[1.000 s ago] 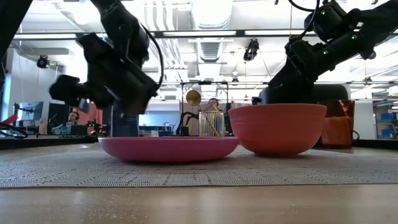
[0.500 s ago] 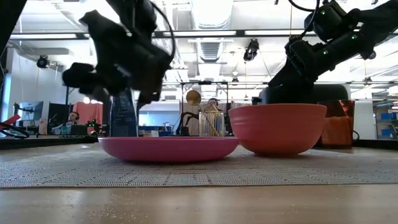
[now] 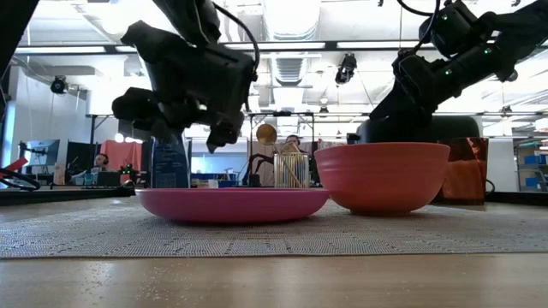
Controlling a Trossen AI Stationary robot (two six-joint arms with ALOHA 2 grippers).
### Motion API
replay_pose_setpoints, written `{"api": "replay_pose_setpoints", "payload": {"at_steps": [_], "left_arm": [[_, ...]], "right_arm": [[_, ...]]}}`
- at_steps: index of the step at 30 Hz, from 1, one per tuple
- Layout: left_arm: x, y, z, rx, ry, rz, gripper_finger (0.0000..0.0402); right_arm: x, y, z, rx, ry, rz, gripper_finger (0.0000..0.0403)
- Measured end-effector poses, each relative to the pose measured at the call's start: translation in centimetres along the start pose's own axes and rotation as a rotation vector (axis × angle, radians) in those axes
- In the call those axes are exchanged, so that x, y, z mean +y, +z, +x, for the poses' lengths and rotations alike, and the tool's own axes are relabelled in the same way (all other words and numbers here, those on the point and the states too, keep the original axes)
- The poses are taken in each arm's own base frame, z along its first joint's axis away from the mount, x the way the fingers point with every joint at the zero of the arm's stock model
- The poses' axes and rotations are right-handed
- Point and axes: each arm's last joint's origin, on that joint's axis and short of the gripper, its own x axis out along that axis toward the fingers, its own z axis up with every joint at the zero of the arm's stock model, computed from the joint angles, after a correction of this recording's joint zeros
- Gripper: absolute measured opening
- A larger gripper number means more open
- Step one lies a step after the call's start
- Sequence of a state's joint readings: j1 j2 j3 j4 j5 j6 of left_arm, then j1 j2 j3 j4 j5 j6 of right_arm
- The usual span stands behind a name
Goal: Arrange a breakfast setting
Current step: Pour the cereal from the blue cereal box into the orange bowl on the gray table mat
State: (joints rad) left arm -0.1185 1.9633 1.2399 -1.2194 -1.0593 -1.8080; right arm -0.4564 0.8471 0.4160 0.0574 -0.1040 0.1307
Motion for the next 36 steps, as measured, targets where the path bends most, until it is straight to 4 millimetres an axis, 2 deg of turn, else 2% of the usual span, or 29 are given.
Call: {"api": "replay_pose_setpoints", "payload": {"at_steps": [5, 11, 36], "left_arm": [[0.6, -0.2, 0.4, -0.021, 0.024, -0.038, 0.0368], [0.7, 0.0, 0.6, -0.052, 0.028, -0.037, 0.0397], [1.8, 0.8, -0.5, -0.062, 0.092, 0.065, 0.0398]], "right_arm": [[0.0, 0.0, 0.0, 0.000, 0.000, 0.000, 0.0311], [0.0, 0.0, 0.0, 0.000, 0.000, 0.000, 0.0311], [0.0, 0.0, 0.0, 0.000, 0.000, 0.000, 0.0311]]}}
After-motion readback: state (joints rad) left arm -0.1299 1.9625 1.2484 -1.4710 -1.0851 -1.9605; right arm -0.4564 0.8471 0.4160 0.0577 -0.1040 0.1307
